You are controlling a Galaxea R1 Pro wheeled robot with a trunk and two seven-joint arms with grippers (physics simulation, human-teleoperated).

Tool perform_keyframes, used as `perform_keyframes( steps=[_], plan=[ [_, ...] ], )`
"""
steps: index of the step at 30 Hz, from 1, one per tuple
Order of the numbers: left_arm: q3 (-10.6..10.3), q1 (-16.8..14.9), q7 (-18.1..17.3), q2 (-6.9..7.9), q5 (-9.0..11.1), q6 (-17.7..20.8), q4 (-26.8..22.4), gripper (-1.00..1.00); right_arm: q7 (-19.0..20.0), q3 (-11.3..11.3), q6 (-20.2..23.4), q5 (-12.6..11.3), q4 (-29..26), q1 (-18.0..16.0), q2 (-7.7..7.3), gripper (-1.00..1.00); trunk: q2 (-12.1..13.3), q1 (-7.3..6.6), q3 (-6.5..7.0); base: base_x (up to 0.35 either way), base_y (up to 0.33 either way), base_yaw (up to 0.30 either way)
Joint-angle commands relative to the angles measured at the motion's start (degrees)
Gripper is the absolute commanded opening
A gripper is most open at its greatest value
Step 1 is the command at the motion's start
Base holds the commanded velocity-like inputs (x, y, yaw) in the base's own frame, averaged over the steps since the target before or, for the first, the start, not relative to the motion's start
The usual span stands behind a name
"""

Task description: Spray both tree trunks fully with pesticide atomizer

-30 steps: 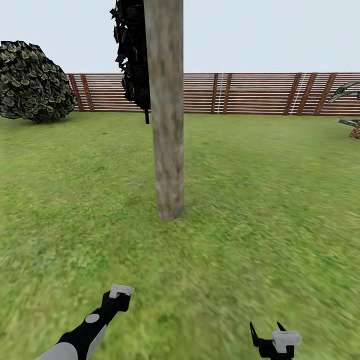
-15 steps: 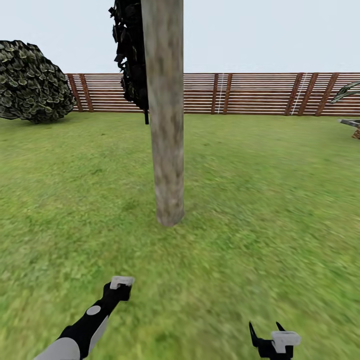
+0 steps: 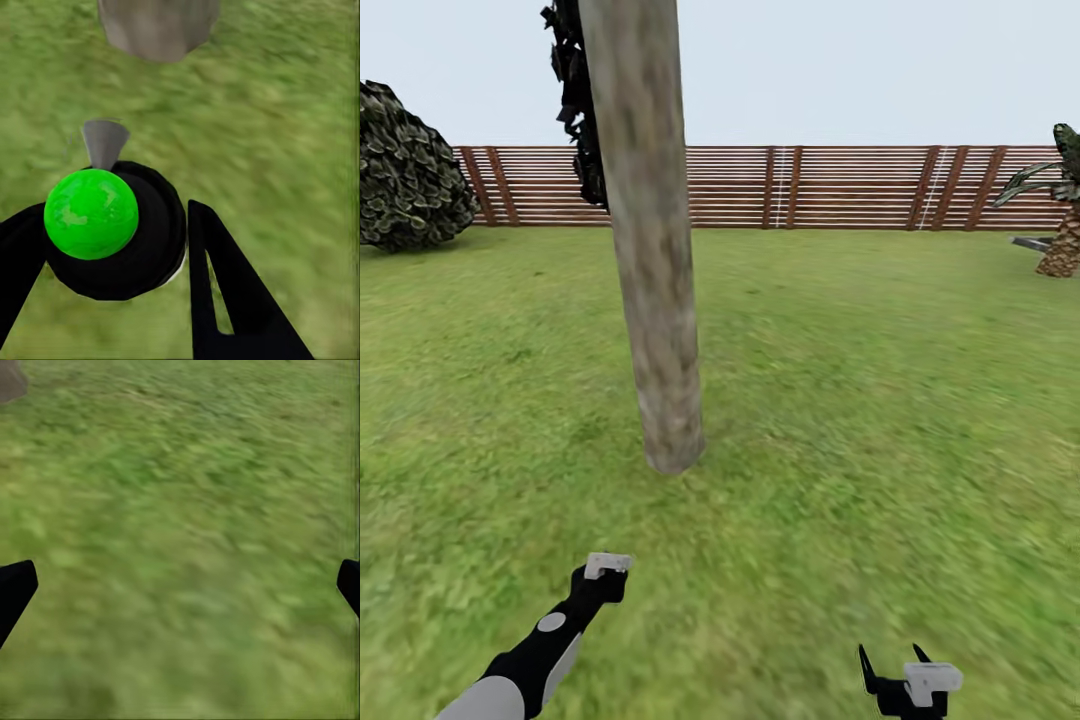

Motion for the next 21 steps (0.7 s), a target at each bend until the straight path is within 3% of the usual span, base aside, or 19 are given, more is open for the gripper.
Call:
perform_keyframes(
  steps=[1, 9, 14, 21],
  plan=[
    [0.0, 0.0, 0.0, -0.01, 0.0, 0.0, 0.0, -1.0, 0.0, 0.0, 0.0, 0.0, 0.0, 0.0, 0.0, 1.0, 0.0, 0.0, 0.0, 0.321, -0.043, -0.285],
    [0.0, 0.0, 0.0, -0.03, 0.0, 0.1, 0.0, -1.0, 0.0, 0.0, 0.0, 0.0, 0.1, 0.0, 0.0, 1.0, 0.0, 0.0, 0.0, 0.314, -0.006, -0.293],
    [0.0, 0.0, 0.0, -0.03, 0.0, 0.1, 0.0, -1.0, 0.0, 0.0, 0.0, 0.0, 0.1, 0.0, 0.0, 1.0, 0.0, 0.0, 0.0, 0.067, 0.0, -0.201],
    [0.0, 0.0, -0.1, 0.05, 0.0, 0.1, -0.1, -1.0, 0.0, 0.0, 0.0, 0.0, 0.1, 0.1, 0.0, 1.0, 0.0, 0.0, 0.0, 0.006, 0.0, -0.021]
  ],
)
